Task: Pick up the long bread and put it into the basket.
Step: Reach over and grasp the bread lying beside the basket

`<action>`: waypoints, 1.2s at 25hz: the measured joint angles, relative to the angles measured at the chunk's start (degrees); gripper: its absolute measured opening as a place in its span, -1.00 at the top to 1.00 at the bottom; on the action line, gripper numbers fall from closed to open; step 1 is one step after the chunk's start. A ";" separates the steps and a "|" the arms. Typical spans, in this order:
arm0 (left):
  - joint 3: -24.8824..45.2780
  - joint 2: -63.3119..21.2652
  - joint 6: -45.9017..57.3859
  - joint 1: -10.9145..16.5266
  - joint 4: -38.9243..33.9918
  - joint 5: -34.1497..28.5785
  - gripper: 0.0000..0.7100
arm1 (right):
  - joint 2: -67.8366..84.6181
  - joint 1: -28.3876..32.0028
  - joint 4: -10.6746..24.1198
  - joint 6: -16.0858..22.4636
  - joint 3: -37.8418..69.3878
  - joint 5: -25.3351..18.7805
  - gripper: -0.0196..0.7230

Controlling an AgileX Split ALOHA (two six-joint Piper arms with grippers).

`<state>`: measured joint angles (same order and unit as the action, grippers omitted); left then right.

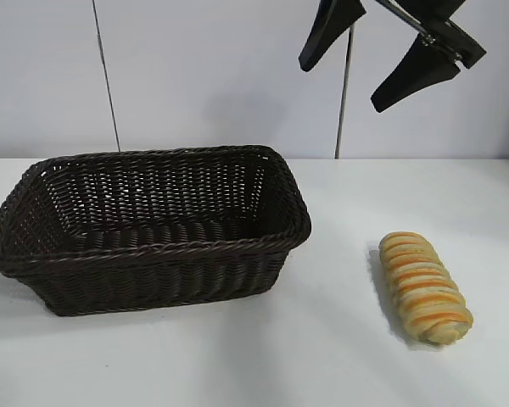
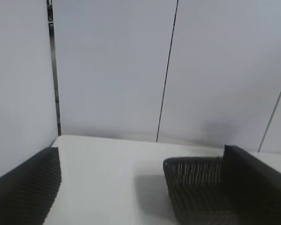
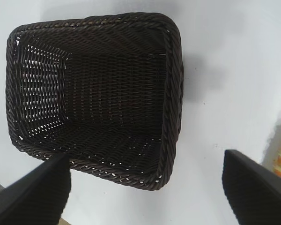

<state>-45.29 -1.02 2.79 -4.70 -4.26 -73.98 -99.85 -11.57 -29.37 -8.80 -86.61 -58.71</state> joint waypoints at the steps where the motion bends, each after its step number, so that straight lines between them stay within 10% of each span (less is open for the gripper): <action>1: 1.46 0.00 0.00 0.00 -0.12 0.00 -0.79 | 0.00 0.00 0.00 0.00 0.00 0.00 -0.69; 11: 13.76 0.00 1.06 0.00 -0.22 0.22 -0.75 | 0.00 0.00 0.00 0.00 0.00 0.00 -0.69; 30: 14.49 0.05 7.30 0.00 -3.72 0.27 -0.74 | 0.00 0.00 0.00 -0.49 0.00 -0.17 -0.69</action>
<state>-30.80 -0.96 10.09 -4.70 -7.98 -73.71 -99.85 -11.57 -29.37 -9.29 -86.61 -58.88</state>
